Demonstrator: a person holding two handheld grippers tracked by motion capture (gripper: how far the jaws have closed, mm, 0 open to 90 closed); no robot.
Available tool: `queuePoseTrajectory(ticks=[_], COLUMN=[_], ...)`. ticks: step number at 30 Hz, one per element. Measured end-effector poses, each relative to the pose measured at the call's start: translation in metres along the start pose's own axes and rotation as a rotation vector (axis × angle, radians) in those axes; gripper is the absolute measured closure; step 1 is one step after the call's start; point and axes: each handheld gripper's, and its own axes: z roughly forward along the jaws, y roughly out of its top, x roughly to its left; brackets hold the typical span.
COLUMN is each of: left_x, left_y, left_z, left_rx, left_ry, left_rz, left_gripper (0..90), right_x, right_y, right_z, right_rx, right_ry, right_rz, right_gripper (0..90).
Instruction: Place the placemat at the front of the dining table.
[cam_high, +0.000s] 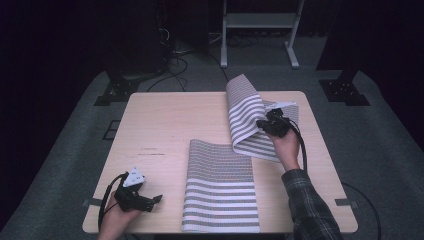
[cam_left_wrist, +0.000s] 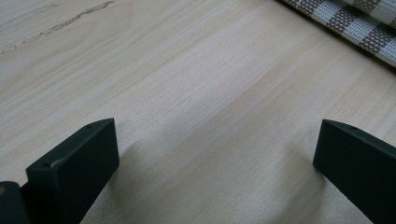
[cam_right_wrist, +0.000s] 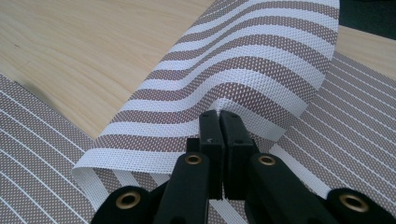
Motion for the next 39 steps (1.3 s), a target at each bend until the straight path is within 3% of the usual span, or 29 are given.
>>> queuePoseTrajectory(ticks=[11,21,39], left_x=[0.0,0.001,0.0], left_y=[0.001,0.0,-0.001], left_z=[0.0,0.0,-0.001], left_rx=[0.003,0.004,0.003], left_ry=[-0.003,-0.009,-0.016], left_rz=[0.006,0.013,0.017], left_gripper=[0.0,0.0,0.0], right_x=[0.029,0.064,0.106], right_y=[0.016,0.028,0.05], right_z=[0.011,0.036,0.066], right_rx=[0.002,0.007,0.026], right_ry=[0.001,0.038,0.092], right_rz=[-0.024,-0.05,-0.125], right_gripper=[88.5,88.5,88.2])
